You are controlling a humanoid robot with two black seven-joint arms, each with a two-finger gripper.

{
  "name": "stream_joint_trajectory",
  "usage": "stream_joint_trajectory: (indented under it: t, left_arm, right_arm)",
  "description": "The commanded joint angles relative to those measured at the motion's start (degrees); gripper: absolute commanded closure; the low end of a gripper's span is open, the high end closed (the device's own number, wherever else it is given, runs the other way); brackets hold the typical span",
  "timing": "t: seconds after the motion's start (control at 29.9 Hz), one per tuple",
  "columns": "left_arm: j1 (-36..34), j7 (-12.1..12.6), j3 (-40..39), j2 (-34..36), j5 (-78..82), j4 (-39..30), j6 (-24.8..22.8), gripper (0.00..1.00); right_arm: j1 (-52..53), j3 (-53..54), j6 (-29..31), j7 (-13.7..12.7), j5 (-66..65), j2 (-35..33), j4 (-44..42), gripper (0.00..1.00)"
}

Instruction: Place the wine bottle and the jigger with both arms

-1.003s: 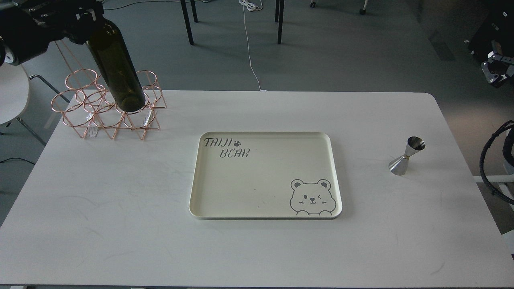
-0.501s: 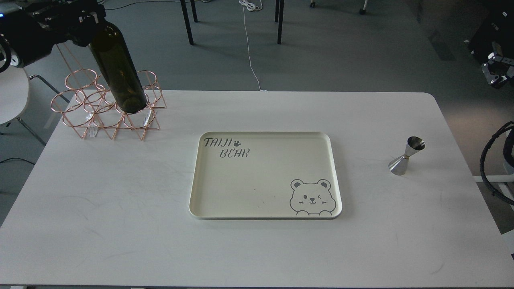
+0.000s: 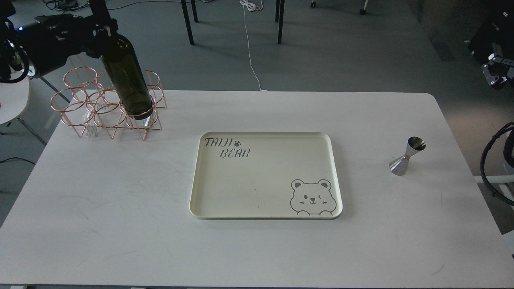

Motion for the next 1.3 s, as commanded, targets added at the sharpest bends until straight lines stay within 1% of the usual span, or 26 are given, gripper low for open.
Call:
stream_joint_trajectory:
  t: [0.0,0.1,0.2,0.3,0.37,0.5,0.53,0.6,0.63,0.7,0.8,0.94,1.14,1.27]
  left_arm:
    - [0.0,0.0,0.0,-0.7,0.0,1.7,0.0,0.74]
    - [0.0,-0.1,0.0,-0.7,-0.1,2.3,0.0,0.70]
    - [0.1,-0.3,0.1,-0.7,-0.1,2.3,0.0,0.61]
    - [0.1,-0.4,0.0,-0.7,-0.2,2.3,0.0,0.57]
    - [0.0,-0.4,0.0,-0.7,-0.2,2.3,0.1,0.50]
    - [0.1,-0.5,0.0,-0.7,-0.2,2.3,0.9,0.43]
    - [0.1,-0.5,0.0,-0.7,-0.2,2.3,1.5,0.41]
    - [0.1,-0.5,0.0,-0.7,-0.3,2.3,2.3,0.27]
    - [0.0,-0.5,-0.1,-0.7,-0.8,2.2,2.8,0.22]
    - [0.0,-0.5,-0.1,-0.7,-3.1,2.2,3.7,0.18]
    - [-0.3,-0.5,-0.8,-0.7,-12.0,2.2,4.1,0.09]
    - [-0.3,-0.6,-0.9,0.2,-32.8,2.3,4.1,0.03]
    - [0.1,-0.7,-0.6,0.9,-65.4,4.7,3.8,0.03]
    - [0.6,-0.7,-0.4,1.5,-81.7,6.2,2.9,0.02]
  right_arm:
    - [0.0,0.0,0.0,0.0,0.0,0.0,-0.2,0.01]
    - [0.0,0.0,0.0,0.0,0.0,0.0,-0.2,0.01]
    - [0.0,0.0,0.0,0.0,0.0,0.0,-0.2,0.01]
    - [0.0,0.0,0.0,0.0,0.0,0.0,-0.2,0.01]
    - [0.0,0.1,0.0,0.0,0.0,0.0,-0.2,0.01]
    - [0.1,0.1,0.0,0.0,0.0,0.0,-0.2,0.01]
    - [0.1,0.1,0.0,0.0,0.0,0.0,-0.2,0.01]
    - [0.1,0.1,0.0,0.0,0.0,0.0,-0.2,0.01]
    - [0.1,0.1,0.0,0.0,0.0,0.0,-0.2,0.01]
    - [0.0,0.1,0.0,0.0,0.0,-0.1,-0.2,0.01]
    - [0.0,0.1,0.0,0.0,0.0,0.0,-0.2,0.01]
    - [0.0,0.1,0.0,0.0,0.0,0.0,-0.2,0.01]
    - [-0.1,0.3,0.0,0.0,0.0,0.0,-1.7,0.01]
    - [-0.1,0.1,0.0,0.0,0.0,0.0,-3.4,0.01]
